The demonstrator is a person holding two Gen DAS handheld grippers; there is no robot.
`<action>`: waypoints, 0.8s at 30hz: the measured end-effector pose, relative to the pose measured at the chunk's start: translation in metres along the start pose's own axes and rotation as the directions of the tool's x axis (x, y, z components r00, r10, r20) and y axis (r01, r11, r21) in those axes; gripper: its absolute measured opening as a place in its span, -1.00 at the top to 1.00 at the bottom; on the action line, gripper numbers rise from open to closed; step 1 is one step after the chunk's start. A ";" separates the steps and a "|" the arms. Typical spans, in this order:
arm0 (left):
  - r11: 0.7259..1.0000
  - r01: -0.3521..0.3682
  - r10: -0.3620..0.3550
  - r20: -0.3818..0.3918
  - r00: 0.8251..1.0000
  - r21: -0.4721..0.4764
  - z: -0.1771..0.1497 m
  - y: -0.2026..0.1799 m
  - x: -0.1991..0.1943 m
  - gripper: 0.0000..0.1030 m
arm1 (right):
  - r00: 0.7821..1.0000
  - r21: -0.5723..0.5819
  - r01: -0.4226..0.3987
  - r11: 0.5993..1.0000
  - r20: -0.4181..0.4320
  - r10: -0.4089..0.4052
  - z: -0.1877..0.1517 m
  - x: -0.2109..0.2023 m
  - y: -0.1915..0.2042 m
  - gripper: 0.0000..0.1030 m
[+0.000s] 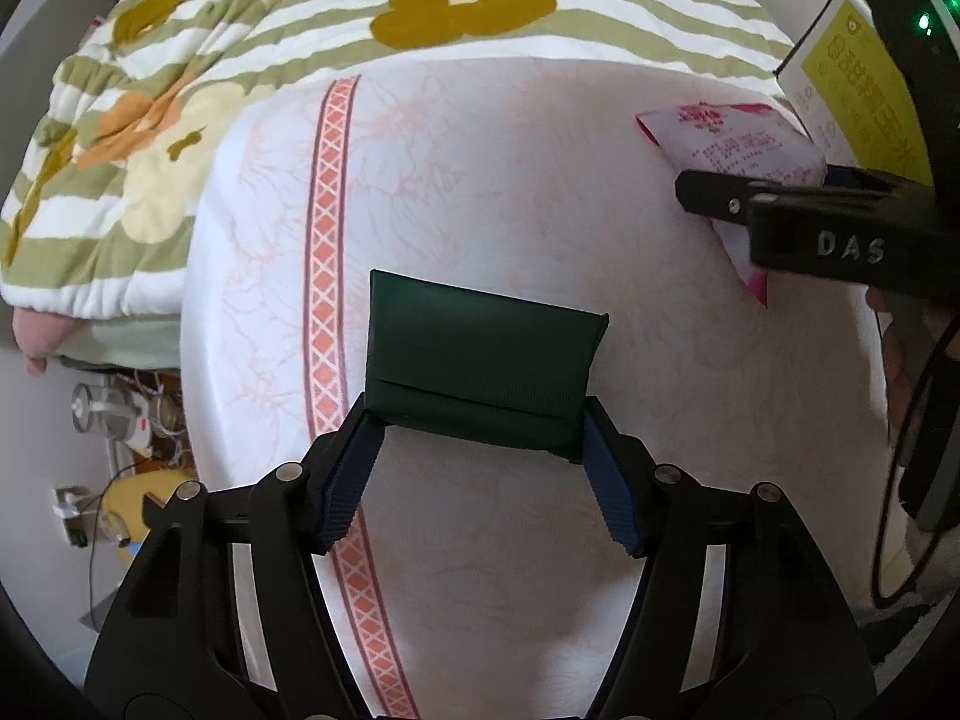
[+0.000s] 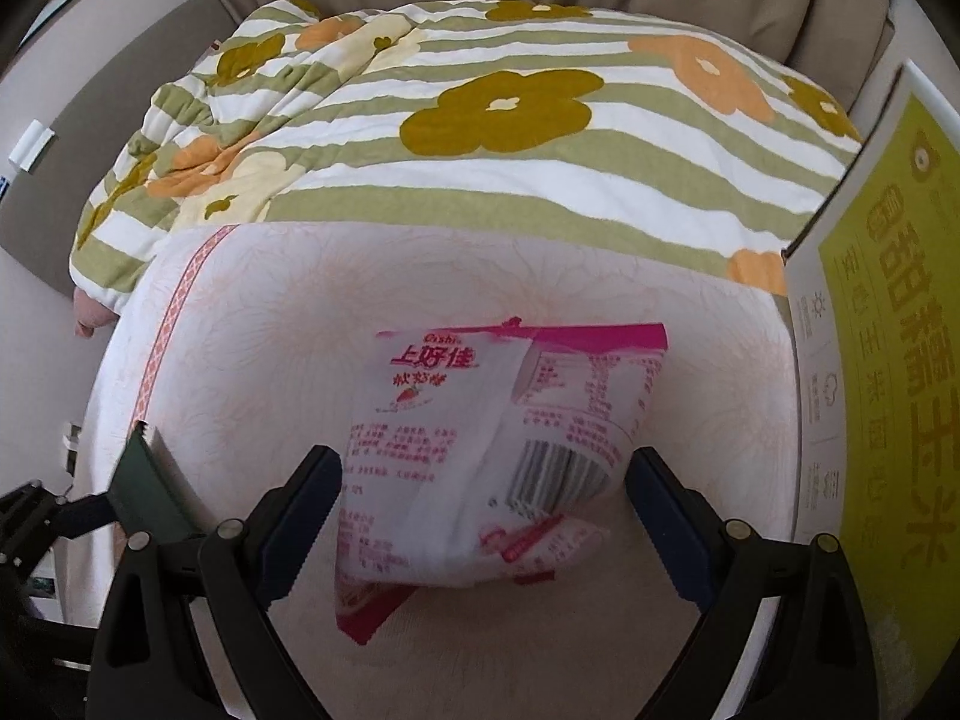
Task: Organize snacks
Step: 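Carry both packets over the green box and open both tools to drop them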
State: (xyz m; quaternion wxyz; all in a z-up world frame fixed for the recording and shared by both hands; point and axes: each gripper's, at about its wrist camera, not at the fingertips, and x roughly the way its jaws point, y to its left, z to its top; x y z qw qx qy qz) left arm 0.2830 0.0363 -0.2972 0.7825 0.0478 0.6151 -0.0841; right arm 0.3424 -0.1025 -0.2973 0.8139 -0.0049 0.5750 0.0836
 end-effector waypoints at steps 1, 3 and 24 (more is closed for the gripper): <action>1.000 0.001 -0.001 0.002 1.000 -0.002 0.001 0.001 -0.001 -0.20 | 1.000 -0.007 0.013 1.000 0.005 -0.013 0.000 0.000 0.002 -0.67; 1.000 0.002 -0.002 0.009 1.000 -0.007 0.002 0.004 -0.004 -0.20 | 0.999 -0.036 0.044 0.998 0.017 -0.043 0.001 -0.001 0.005 -0.25; 0.989 0.025 -0.070 0.317 0.946 0.144 0.060 -0.007 -0.148 -0.20 | 0.964 0.085 0.022 0.996 0.264 -0.044 -0.002 -0.163 0.011 -0.04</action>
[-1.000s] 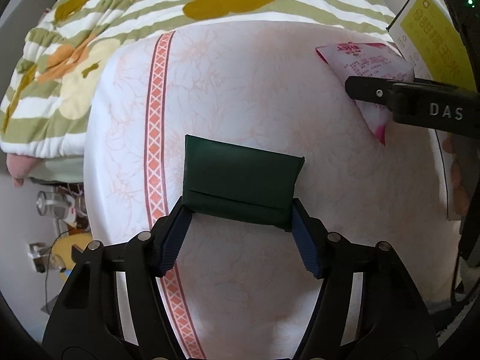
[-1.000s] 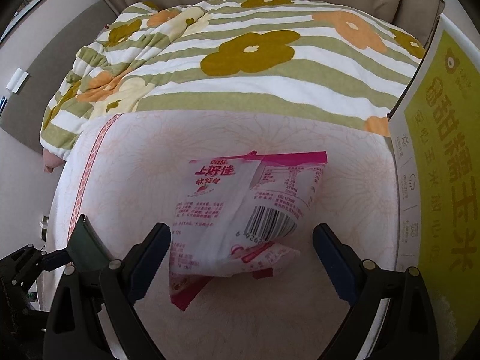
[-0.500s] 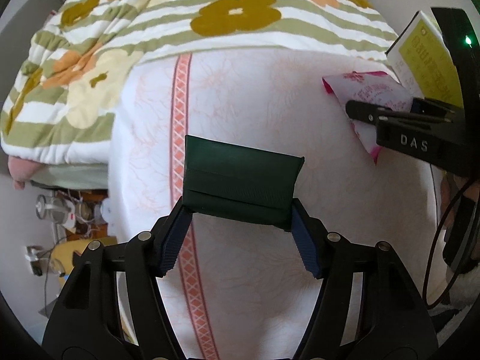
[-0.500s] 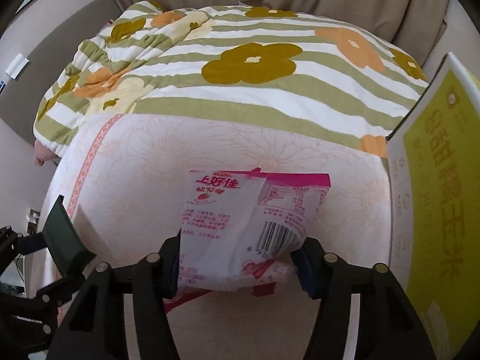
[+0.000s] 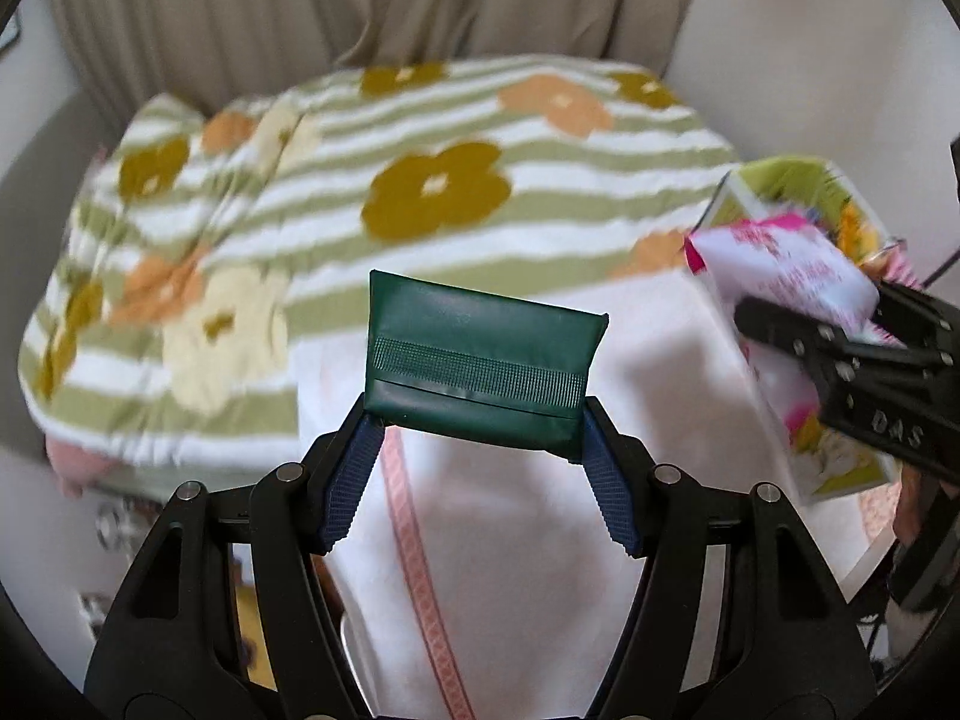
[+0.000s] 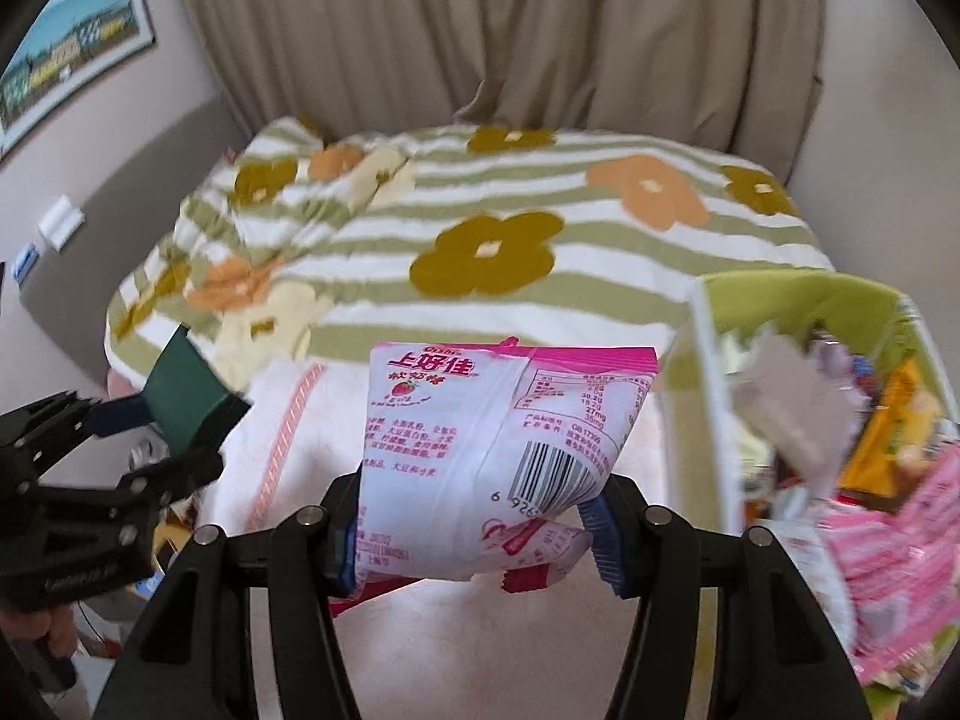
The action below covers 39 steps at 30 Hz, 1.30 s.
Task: Organize snacks
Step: 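Carry both packets over the green box and open both tools to drop them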
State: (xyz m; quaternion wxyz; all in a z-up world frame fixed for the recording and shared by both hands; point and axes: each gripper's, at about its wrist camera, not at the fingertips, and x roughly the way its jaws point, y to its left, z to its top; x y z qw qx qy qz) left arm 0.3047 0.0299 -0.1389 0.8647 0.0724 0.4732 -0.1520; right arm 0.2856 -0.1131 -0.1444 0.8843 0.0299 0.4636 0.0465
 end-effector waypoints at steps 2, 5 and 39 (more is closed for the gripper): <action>0.999 0.016 -0.017 0.030 0.999 0.030 0.016 -0.012 -0.008 -0.20 | 1.000 0.015 0.021 1.000 0.023 -0.021 0.004 -0.019 -0.008 -0.04; 0.996 0.052 -0.057 0.070 0.996 0.070 0.039 -0.039 -0.018 -0.20 | 0.998 0.048 0.030 0.998 0.057 -0.033 0.009 -0.045 -0.028 -0.04; 0.999 0.030 -0.032 -0.078 0.996 -0.026 0.097 -0.265 0.080 -1.00 | 0.998 0.055 -0.063 0.996 -0.007 0.064 0.040 -0.056 -0.266 -0.05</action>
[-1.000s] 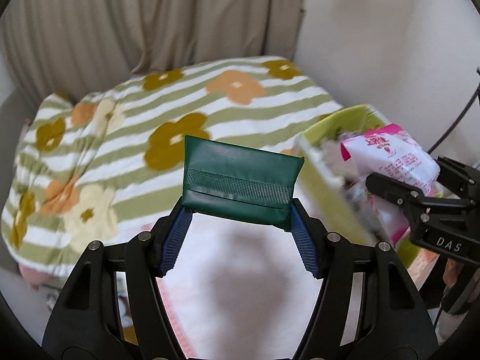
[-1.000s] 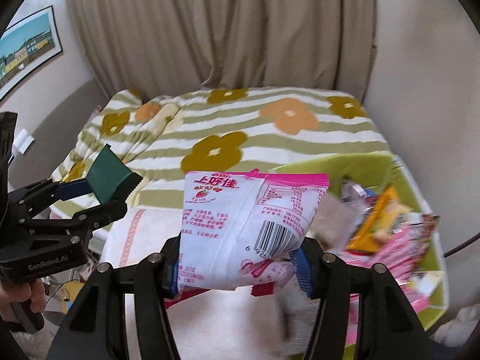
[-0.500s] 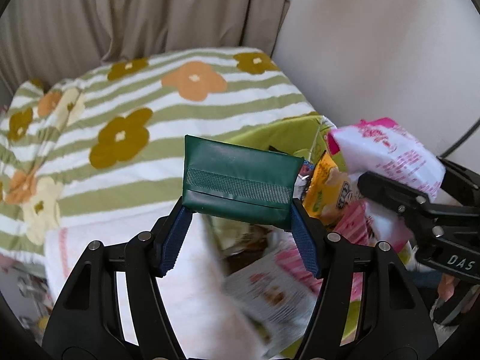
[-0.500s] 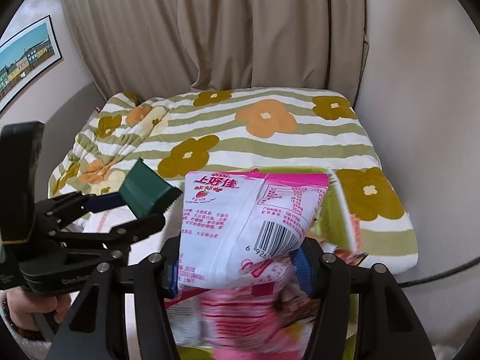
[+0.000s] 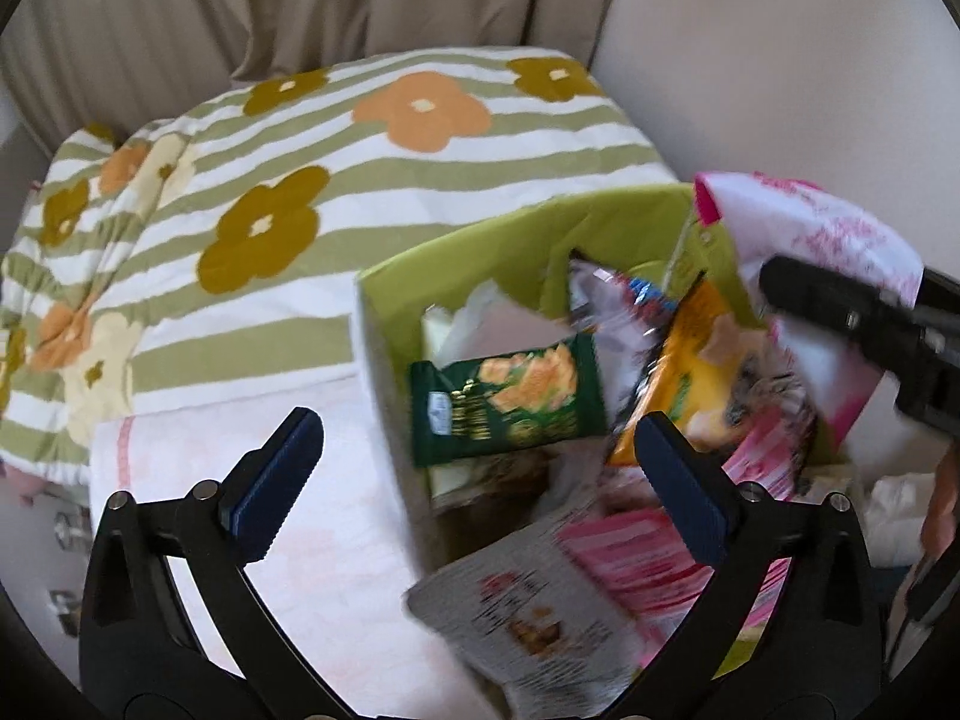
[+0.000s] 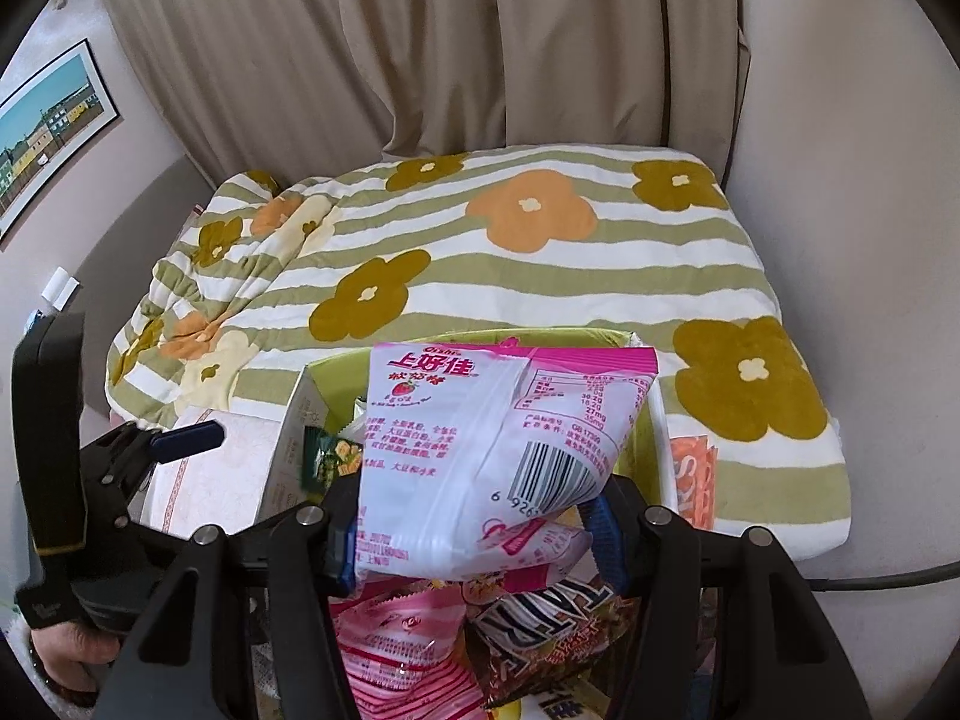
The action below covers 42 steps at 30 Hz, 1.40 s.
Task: Organize snacks
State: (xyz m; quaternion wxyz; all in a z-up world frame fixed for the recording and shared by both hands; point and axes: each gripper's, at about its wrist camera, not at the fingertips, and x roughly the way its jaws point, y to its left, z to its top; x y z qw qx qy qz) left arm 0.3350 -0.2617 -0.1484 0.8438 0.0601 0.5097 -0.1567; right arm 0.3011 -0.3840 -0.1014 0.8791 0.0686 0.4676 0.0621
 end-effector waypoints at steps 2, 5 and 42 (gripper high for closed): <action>0.999 0.001 -0.001 0.000 1.000 -0.037 -0.007 0.010 -0.003 -1.00 | 1.000 -0.008 -0.007 1.000 -0.010 0.007 0.001 0.003 0.000 -0.05; 0.996 0.006 -0.007 -0.008 1.000 -0.093 -0.016 0.026 -0.007 -1.00 | 1.000 -0.019 -0.014 1.000 -0.026 0.014 0.004 0.011 0.002 -0.05; 0.988 -0.084 0.126 0.380 0.916 -0.126 -0.160 0.074 -0.242 -1.00 | 0.939 -0.052 0.130 0.990 0.328 -0.106 -0.108 -0.168 0.129 -0.83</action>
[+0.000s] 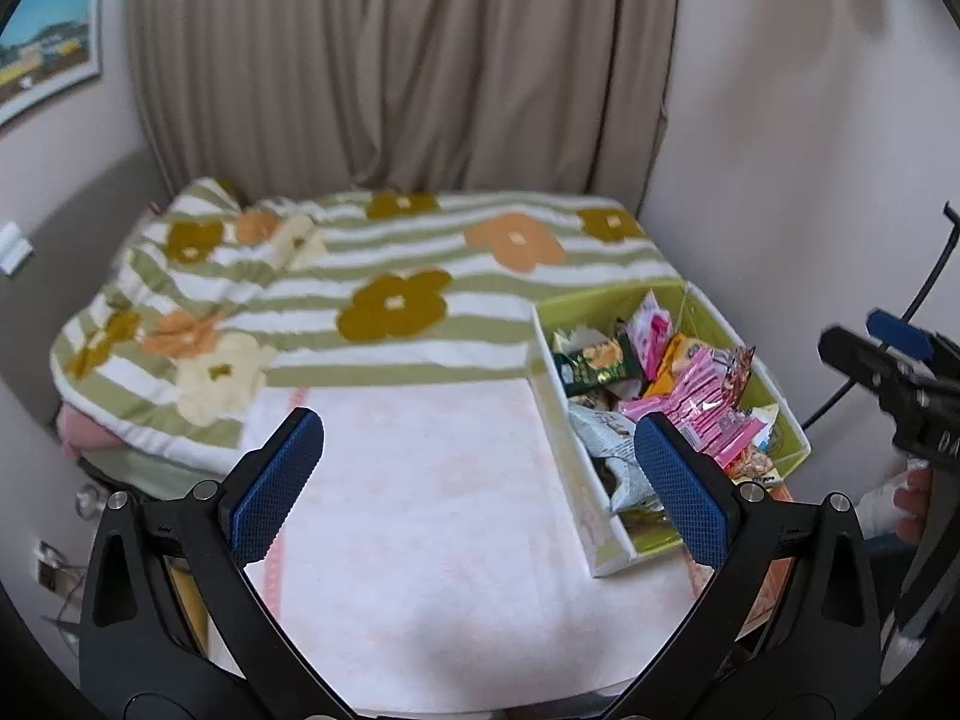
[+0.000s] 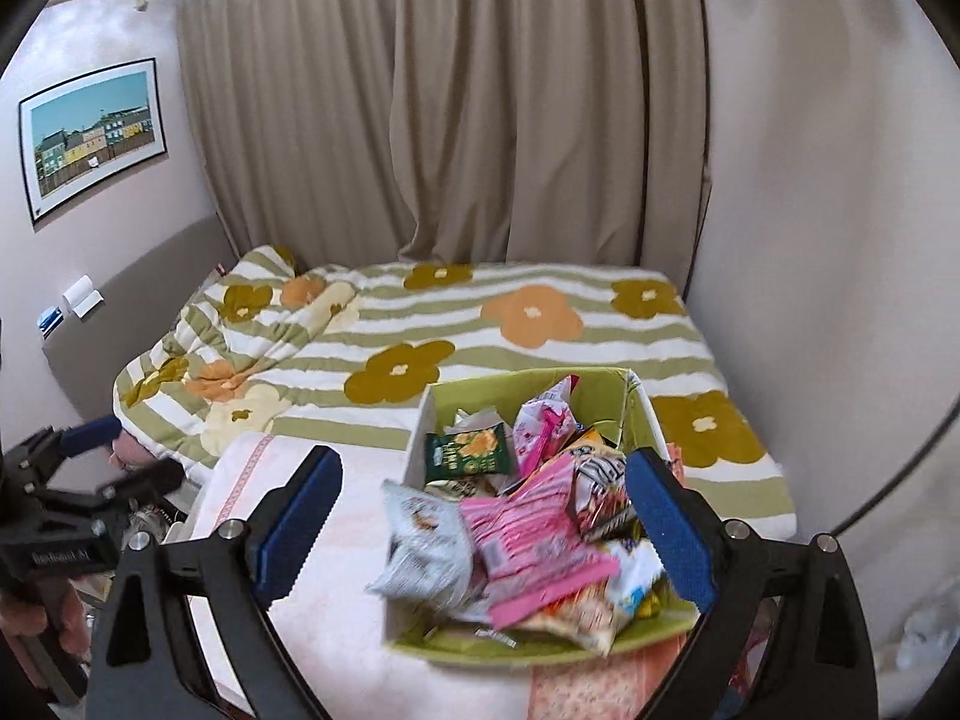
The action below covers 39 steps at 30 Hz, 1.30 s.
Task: Organize snacks
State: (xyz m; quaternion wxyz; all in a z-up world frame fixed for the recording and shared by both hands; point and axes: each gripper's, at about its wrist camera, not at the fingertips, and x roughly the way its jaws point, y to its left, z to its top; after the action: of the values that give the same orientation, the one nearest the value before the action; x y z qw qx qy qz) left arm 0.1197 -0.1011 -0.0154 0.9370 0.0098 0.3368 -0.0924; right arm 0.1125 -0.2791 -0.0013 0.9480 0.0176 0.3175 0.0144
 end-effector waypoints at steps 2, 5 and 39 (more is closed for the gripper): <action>1.000 -0.010 0.010 0.046 0.999 0.002 -0.009 0.007 -0.024 -1.00 | 0.999 -0.006 0.022 1.000 0.034 -0.022 -0.011 -0.019 0.013 -0.83; 1.000 -0.022 0.021 0.091 0.996 0.014 -0.024 0.014 -0.050 -1.00 | 0.998 0.010 0.030 0.999 0.062 -0.031 -0.028 -0.041 0.027 -0.83; 1.000 -0.021 0.018 0.162 0.987 0.016 -0.064 0.027 -0.092 -1.00 | 0.987 0.006 0.086 0.996 0.137 -0.086 -0.069 -0.083 0.063 -0.83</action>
State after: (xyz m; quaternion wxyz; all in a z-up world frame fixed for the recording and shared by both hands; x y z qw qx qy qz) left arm 0.0145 -0.0537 -0.0078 0.9619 0.0140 0.2589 -0.0869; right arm 0.0037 -0.2177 -0.0038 0.9673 0.0047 0.2521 -0.0278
